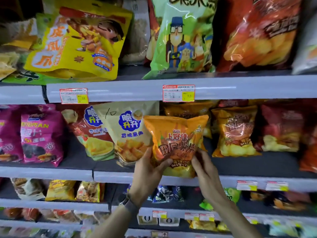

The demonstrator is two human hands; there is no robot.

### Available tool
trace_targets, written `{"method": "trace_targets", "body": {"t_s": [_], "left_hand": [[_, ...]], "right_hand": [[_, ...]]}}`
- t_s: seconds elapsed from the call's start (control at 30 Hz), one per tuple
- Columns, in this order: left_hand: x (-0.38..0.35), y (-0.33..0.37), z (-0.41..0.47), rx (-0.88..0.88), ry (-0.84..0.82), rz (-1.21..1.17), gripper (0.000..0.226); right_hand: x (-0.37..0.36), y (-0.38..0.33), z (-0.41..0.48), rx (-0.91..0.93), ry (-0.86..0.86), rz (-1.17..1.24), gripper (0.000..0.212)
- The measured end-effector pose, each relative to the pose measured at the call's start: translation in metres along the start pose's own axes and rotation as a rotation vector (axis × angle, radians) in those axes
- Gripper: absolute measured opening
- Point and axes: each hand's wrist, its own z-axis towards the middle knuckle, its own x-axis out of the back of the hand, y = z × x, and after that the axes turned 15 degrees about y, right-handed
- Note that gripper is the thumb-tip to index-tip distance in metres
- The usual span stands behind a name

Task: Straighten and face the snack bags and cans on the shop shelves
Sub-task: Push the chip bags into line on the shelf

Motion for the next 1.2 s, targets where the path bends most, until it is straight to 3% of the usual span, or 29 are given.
{"method": "trace_targets", "body": {"t_s": [0.13,0.37,0.43,0.53,0.7,0.93,1.2], "left_hand": [[-0.041,0.005,0.006,0.016,-0.036,-0.063,0.043],[-0.072,0.002,0.015,-0.056,-0.062,-0.04,0.055],[-0.07,-0.002,0.012,-0.054,-0.083,-0.011,0.057],[-0.063,-0.006,0.011,-0.034,-0.136,0.028,0.058],[-0.054,-0.007,0.012,-0.05,-0.202,0.118,0.055],[-0.02,-0.017,0.002,-0.141,-0.239,0.282,0.075],[0.002,-0.003,-0.047,-0.223,-0.411,0.381,0.053]], "right_hand": [[0.022,0.009,0.01,0.04,0.025,-0.123,0.054],[0.03,0.028,0.034,0.112,0.032,-0.326,0.048],[0.031,0.037,0.033,0.096,0.012,-0.356,0.044],[0.032,0.039,0.029,0.105,0.005,-0.407,0.059],[0.03,0.026,0.024,0.071,-0.019,-0.481,0.06],[0.037,0.003,0.007,0.043,-0.007,-0.622,0.065],[0.064,-0.022,-0.045,0.031,0.048,-0.898,0.046]]}}
